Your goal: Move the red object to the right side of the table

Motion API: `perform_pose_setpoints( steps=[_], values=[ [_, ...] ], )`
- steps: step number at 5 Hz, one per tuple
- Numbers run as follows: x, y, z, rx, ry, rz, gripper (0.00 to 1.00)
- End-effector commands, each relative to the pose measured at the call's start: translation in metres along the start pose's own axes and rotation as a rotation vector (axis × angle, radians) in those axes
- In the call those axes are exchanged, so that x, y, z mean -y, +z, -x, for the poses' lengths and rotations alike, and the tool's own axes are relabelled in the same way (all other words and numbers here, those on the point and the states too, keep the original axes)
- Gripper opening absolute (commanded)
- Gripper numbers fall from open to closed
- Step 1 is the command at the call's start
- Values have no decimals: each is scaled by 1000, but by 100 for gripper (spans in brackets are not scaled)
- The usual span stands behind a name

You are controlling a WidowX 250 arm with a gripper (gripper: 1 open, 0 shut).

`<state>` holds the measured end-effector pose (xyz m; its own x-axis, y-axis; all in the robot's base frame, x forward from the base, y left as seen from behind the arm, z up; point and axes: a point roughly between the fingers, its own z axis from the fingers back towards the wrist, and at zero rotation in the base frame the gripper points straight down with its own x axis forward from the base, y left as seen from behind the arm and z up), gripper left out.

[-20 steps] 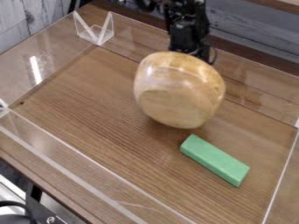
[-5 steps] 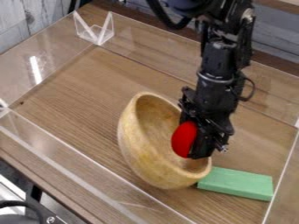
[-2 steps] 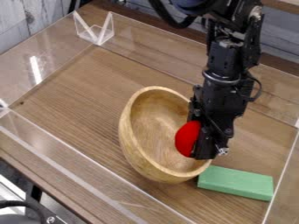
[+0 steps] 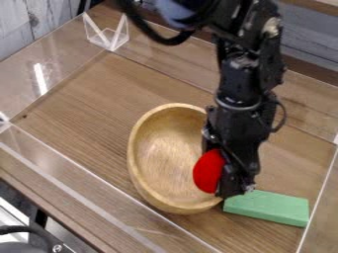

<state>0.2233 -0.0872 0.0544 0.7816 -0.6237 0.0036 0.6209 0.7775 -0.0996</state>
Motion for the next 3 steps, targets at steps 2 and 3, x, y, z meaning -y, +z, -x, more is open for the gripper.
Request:
perform_pose_setpoints(
  steps=[2, 3],
  values=[
    [6, 17, -7, 62, 107, -4, 100],
    [0, 0, 3, 65, 159, 4, 100]
  ],
)
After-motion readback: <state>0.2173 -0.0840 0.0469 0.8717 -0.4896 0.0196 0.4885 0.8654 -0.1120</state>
